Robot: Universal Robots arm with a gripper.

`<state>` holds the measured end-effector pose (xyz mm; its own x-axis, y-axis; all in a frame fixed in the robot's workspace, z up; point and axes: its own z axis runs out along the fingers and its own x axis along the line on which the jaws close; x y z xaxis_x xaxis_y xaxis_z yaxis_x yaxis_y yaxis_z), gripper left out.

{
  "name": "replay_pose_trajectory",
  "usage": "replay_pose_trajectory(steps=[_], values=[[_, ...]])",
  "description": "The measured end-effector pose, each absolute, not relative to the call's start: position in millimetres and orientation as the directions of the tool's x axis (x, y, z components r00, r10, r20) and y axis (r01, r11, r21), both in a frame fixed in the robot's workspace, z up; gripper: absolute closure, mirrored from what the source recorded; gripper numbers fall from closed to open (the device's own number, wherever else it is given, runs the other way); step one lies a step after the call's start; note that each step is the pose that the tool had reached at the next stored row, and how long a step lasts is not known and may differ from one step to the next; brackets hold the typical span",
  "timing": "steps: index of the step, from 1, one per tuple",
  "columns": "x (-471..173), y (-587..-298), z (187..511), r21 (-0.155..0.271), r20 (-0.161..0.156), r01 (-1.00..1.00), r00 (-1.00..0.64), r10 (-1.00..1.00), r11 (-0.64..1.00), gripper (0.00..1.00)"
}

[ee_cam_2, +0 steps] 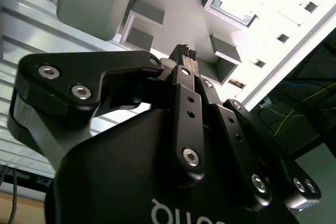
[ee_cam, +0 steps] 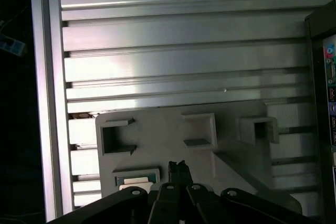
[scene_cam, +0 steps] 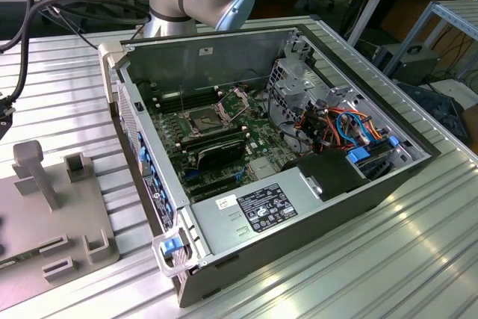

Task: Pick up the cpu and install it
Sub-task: 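Reach for the cpu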

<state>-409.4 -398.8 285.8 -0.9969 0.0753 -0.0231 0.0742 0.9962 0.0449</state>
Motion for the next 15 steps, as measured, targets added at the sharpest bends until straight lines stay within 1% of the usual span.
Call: replay_pose_trajectory(steps=[15], values=[[-412.8, -398.8, 284.1, 0.045, -0.023, 0.074, -0.997, 0.075, 0.996, 0.89]])
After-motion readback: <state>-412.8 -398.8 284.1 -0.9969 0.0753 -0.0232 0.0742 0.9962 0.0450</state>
